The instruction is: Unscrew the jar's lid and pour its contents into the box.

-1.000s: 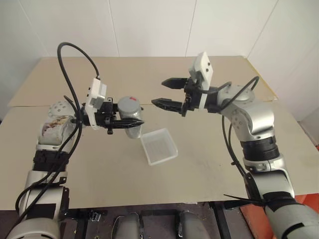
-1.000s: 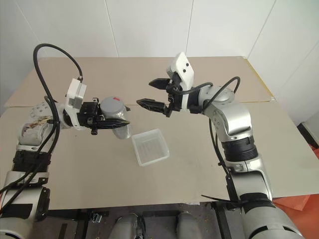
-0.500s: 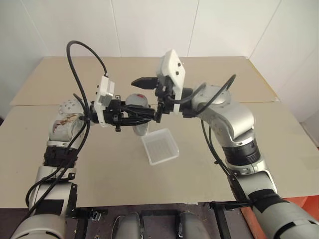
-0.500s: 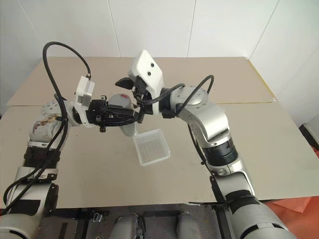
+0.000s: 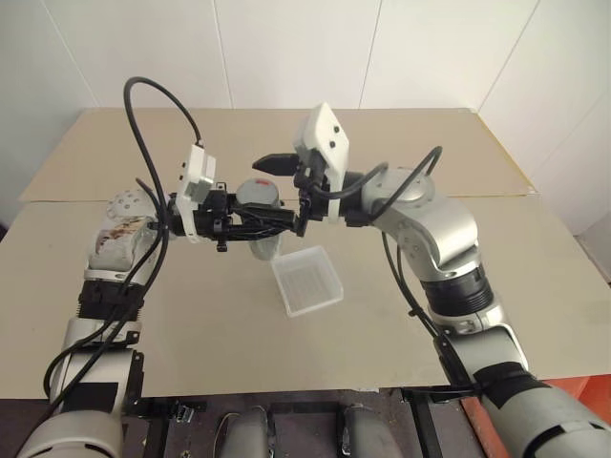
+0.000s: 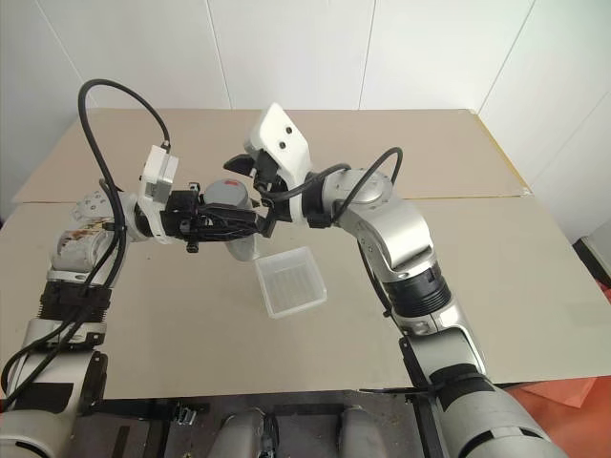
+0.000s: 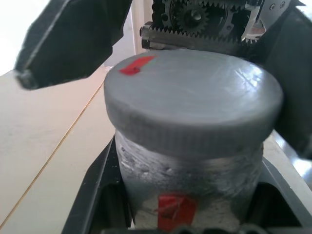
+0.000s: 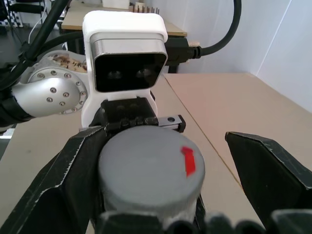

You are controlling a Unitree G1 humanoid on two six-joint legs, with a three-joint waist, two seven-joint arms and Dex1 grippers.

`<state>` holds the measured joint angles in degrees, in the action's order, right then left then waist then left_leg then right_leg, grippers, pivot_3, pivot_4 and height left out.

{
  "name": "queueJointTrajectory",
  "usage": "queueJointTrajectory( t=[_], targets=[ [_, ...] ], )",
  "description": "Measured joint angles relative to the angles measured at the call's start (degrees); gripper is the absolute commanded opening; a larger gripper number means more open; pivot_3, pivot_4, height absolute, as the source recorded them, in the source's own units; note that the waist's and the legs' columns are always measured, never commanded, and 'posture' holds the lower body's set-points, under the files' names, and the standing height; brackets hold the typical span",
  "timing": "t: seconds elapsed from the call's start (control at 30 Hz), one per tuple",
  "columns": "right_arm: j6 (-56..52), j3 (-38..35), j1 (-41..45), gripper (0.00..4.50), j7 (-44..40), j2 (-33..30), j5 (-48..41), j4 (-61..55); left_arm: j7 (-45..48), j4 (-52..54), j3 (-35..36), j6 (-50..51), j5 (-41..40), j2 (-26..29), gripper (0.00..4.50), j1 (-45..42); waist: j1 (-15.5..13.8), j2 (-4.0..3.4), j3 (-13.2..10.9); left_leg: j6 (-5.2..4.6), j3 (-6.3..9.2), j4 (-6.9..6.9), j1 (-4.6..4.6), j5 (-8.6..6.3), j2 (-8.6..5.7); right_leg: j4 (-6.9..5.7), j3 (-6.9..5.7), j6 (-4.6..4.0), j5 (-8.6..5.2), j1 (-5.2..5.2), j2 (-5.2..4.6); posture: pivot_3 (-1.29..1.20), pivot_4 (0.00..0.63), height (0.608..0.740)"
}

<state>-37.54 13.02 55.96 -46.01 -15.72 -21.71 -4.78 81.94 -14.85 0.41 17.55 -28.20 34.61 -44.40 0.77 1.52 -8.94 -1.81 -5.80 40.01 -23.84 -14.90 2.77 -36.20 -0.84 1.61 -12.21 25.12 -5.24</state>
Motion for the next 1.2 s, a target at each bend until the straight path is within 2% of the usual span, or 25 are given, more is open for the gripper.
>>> queueJointTrajectory(
  t=[0.4,0.67,0.93,1.2],
  targets=[
    [0.02,-1.25,-2.98,4.47,-0.56,-4.82,-3.02,-2.65,-0.11,0.03,0.84,0.18,-0.18,1.59,2.03,0.19,0.01,0.0,0.0,0.0,0.0,0.0,0.0,0.0,0.0,0.02,0.0,0.0,0.0,0.0,0.0,0.0,0.15,0.74],
    [0.02,-5.03,-4.43,4.47,0.2,-7.52,-2.71,-2.7,1.26,0.39,0.9,0.18,-0.42,1.77,2.03,0.65,0.08,0.0,0.0,0.0,-0.01,0.0,0.01,0.0,0.01,0.03,0.01,0.0,0.0,0.01,0.01,0.0,0.15,0.74],
    [-0.02,-4.9,-6.16,4.47,-3.83,-10.8,-3.93,-5.87,1.26,0.38,0.89,0.07,-0.39,1.46,2.03,0.64,-0.01,0.0,0.0,-0.01,0.0,0.0,0.0,-0.01,0.0,0.05,0.01,0.0,0.0,0.0,0.0,0.0,0.15,0.74],
    [-4.44,-4.04,-3.91,4.47,-2.35,-6.84,-6.61,-9.24,0.69,0.19,0.55,-0.3,0.01,-0.42,2.03,0.61,0.07,0.0,0.0,0.0,0.01,0.01,0.02,0.0,0.01,0.02,0.02,0.0,0.0,0.01,0.01,0.0,0.15,0.74]
  ],
)
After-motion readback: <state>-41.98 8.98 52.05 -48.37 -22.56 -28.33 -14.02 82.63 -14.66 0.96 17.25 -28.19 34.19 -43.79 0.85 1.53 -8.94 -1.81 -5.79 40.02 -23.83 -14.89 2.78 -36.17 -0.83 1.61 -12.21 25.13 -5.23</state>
